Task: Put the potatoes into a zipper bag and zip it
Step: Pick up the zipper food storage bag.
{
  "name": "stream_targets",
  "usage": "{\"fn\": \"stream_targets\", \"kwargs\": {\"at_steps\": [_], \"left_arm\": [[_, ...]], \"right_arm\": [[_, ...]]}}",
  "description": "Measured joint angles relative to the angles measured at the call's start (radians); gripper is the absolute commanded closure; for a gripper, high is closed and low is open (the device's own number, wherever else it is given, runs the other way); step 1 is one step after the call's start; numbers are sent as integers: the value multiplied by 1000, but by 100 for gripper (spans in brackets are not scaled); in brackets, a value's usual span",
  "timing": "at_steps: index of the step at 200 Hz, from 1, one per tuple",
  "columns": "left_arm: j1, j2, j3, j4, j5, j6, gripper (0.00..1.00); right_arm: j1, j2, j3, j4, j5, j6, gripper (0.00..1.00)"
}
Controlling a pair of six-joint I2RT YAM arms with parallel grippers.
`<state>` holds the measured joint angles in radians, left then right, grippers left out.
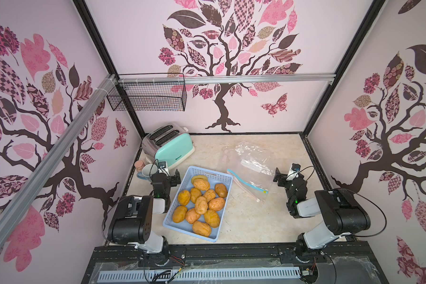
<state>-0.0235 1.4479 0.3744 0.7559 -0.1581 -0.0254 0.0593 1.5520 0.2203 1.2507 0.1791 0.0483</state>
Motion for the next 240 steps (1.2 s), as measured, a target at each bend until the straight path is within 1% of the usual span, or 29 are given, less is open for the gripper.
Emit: {"fn": "stream_targets", "kwargs": {"at_steps": [25, 35, 40, 50, 59, 67, 76, 82, 91, 101, 111, 123, 142, 153, 164, 179, 191, 201, 213, 219, 232, 238, 240], "left_arm": [[-64, -306, 22, -184, -77, -36, 2], [-84, -399, 42, -239, -109, -67, 2], [-101, -441, 47, -257, -143, -93, 2], [-142, -514, 48, -283, -215, -161, 2], [-187, -575, 45, -311, -288, -251, 2], [-208, -621, 37, -339, -319, -333, 3], [-206, -672, 35, -394, -325, -410, 5], [-193, -709, 36, -443, -310, -460, 7], [-171, -755, 47, -520, -276, -521, 11], [-145, -786, 95, -650, -229, -574, 13], [-134, -791, 182, -780, -186, -603, 13], [-133, -786, 308, -933, -141, -624, 13], [-133, -795, 486, -1119, -68, -597, 14], [-133, -808, 552, -1203, -21, -557, 14], [-133, -824, 589, -1279, 19, -518, 14], [-133, -851, 599, -1379, 58, -463, 14], [-133, -864, 584, -1447, 75, -429, 14], [-133, -883, 550, -1479, 84, -411, 14], [-134, -910, 500, -1518, 97, -397, 14], [-136, -921, 483, -1544, 101, -391, 14], [-143, -938, 472, -1574, 111, -382, 14], [-145, -947, 468, -1575, 114, -378, 15], [-145, -951, 468, -1575, 115, -377, 15]], "right_arm": [[0, -204, -18, -101, -1, 0, 1], [0, -306, -19, -120, -6, 10, 1], [0, -360, -21, -127, -8, 25, 1], [0, -462, -31, -130, -2, 72, 1], [0, -558, -39, -154, 23, 154, 1], [0, -641, -44, -197, 49, 236, 0], [0, -718, -52, -243, 64, 314, 1], [-2, -753, -58, -255, 56, 347, 1], [-3, -781, -60, -265, 8, 379, 0], [-3, -785, -53, -285, -74, 404, 0], [-3, -778, -26, -335, -163, 427, 1], [-3, -762, 46, -468, -257, 449, 1], [-2, -727, 216, -714, -366, 454, 1], [5, -703, 312, -840, -416, 445, 2], [20, -677, 393, -955, -454, 432, 3], [90, -626, 484, -1106, -464, 395, 3], [179, -578, 537, -1219, -446, 356, 4], [262, -534, 572, -1306, -408, 319, 5], [336, -482, 597, -1391, -365, 278, 12], [356, -459, 605, -1428, -346, 264, 16], [367, -408, 618, -1497, -294, 241, 23], [367, -381, 627, -1529, -266, 233, 28], [367, -370, 630, -1538, -256, 222, 31]]}}
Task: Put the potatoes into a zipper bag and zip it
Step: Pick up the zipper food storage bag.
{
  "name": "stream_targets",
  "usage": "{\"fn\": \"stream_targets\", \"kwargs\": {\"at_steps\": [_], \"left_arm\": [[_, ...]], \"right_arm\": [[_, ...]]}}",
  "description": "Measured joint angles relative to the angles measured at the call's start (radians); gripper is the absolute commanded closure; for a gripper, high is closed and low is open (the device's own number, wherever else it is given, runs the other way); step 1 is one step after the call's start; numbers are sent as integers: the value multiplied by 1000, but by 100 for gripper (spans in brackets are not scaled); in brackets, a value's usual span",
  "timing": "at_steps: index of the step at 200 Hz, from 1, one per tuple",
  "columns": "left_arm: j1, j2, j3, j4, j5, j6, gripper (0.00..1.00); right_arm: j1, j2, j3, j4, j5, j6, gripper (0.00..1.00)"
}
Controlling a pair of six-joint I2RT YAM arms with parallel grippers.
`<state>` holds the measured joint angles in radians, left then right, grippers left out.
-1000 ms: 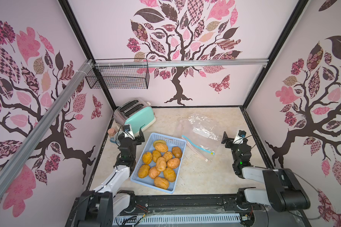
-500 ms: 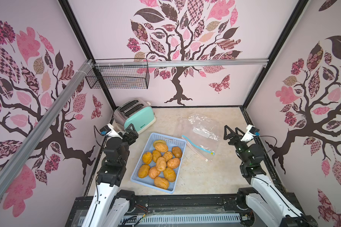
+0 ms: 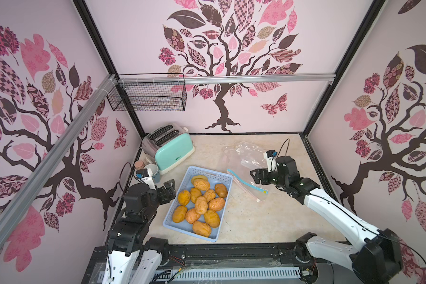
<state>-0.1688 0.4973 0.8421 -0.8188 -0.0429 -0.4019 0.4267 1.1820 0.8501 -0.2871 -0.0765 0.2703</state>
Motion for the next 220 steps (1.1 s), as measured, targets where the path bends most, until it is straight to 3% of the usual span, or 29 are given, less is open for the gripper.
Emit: {"fn": "stream_targets", "kwargs": {"at_steps": [10, 51, 68, 115, 220], "left_arm": [[-2, -12, -1, -2, 3, 6, 16], [-8, -17, -1, -15, -6, 11, 17], [-19, -24, -1, -19, -14, 11, 17], [-68, -37, -1, -31, -57, 10, 17], [-76, -36, -1, -36, -79, 10, 17]], "right_arm": [[4, 38, 14, -36, 42, -4, 41], [79, 163, 50, -72, 158, -60, 43], [111, 232, 83, -73, 187, -91, 56], [134, 412, 192, -97, 224, -137, 51], [197, 552, 217, -68, 275, -232, 44]]}}
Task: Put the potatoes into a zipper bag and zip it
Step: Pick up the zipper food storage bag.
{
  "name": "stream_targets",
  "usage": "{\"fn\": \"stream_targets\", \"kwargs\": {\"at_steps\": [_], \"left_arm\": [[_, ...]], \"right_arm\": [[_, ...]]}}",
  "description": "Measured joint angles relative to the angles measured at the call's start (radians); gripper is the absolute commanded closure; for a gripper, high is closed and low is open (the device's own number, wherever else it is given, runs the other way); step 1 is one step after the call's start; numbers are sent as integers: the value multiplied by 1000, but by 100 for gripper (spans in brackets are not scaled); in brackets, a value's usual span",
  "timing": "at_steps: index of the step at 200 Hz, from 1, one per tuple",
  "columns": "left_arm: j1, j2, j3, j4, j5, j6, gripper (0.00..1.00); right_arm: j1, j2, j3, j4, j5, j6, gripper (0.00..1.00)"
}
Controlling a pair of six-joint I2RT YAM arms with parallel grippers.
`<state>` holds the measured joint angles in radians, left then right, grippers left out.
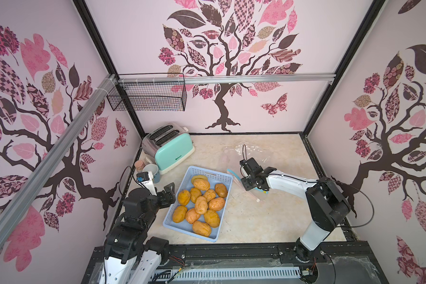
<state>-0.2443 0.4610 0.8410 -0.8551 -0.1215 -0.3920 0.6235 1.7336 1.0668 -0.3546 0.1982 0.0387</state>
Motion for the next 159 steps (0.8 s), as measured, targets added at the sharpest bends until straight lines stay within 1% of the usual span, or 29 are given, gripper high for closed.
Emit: {"fn": "stream_targets", "kwargs": {"at_steps": [19, 41, 62, 81, 102, 107, 111, 120, 135, 159], "left_arm": [[-2, 0, 0, 0, -2, 0, 17], [-4, 0, 0, 0, -6, 0, 17], [-5, 0, 0, 0, -8, 0, 17], [-5, 0, 0, -1, -8, 0, 17], [-5, 0, 0, -1, -9, 0, 17], [-5, -1, 0, -1, -9, 0, 17], [-5, -1, 0, -1, -9, 0, 17], [-6, -2, 0, -1, -9, 0, 17], [-7, -2, 0, -1, -10, 0, 17], [-8, -2, 0, -2, -10, 0, 17]], "right_arm": [[26, 48, 30, 2, 15, -27, 40], [40, 92, 47, 20, 35, -47, 39], [42, 119, 59, 27, 64, -60, 40], [42, 140, 76, 43, 90, -67, 43], [42, 151, 79, 68, 108, -74, 52], [42, 153, 80, 71, 111, -71, 56], [42, 156, 81, 72, 113, -77, 61], [42, 162, 83, 77, 117, -70, 69], [42, 164, 83, 85, 122, -76, 78], [42, 164, 84, 101, 123, -66, 91]]}}
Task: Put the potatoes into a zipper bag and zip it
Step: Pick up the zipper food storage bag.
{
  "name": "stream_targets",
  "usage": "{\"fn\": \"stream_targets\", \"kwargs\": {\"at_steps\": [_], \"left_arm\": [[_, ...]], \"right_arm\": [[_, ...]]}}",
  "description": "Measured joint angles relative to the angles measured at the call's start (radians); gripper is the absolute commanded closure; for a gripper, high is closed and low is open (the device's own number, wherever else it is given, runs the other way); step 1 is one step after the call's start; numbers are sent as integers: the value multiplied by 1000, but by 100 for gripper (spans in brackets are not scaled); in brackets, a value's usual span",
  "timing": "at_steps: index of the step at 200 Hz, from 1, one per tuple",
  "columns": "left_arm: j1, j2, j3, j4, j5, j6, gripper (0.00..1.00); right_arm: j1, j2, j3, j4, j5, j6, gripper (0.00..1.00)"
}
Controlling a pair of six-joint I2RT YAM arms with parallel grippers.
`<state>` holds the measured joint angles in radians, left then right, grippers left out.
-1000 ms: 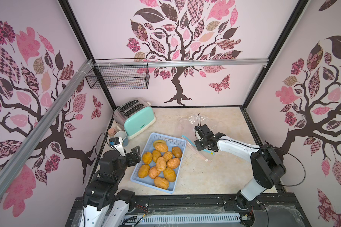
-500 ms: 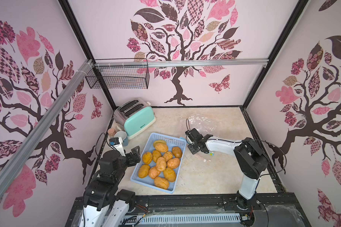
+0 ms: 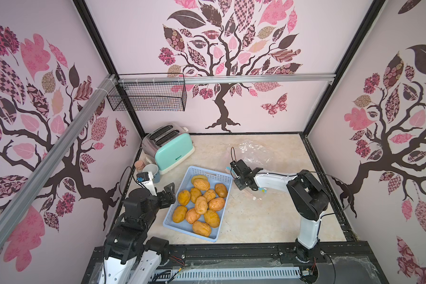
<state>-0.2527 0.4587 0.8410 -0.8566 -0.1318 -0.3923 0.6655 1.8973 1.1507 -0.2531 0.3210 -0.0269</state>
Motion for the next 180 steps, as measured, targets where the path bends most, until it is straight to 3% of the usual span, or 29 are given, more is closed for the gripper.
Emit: {"fn": "stream_targets", "kwargs": {"at_steps": [18, 48, 97, 156, 180], "left_arm": [[-2, 0, 0, -2, -3, 0, 17], [-5, 0, 0, -3, -6, -1, 17], [-5, 2, -1, -1, 16, 2, 21], [-10, 125, 0, 63, 342, 23, 30], [-55, 218, 30, 72, 401, 20, 30]], "right_arm": [[0, -4, -1, 14, -1, 1, 100], [-1, -75, -66, 75, -18, 21, 100], [-40, -346, -175, 150, -86, 90, 100], [-92, -710, -292, 203, -323, 269, 100], [-97, -814, -294, 235, -454, 394, 100]]}}
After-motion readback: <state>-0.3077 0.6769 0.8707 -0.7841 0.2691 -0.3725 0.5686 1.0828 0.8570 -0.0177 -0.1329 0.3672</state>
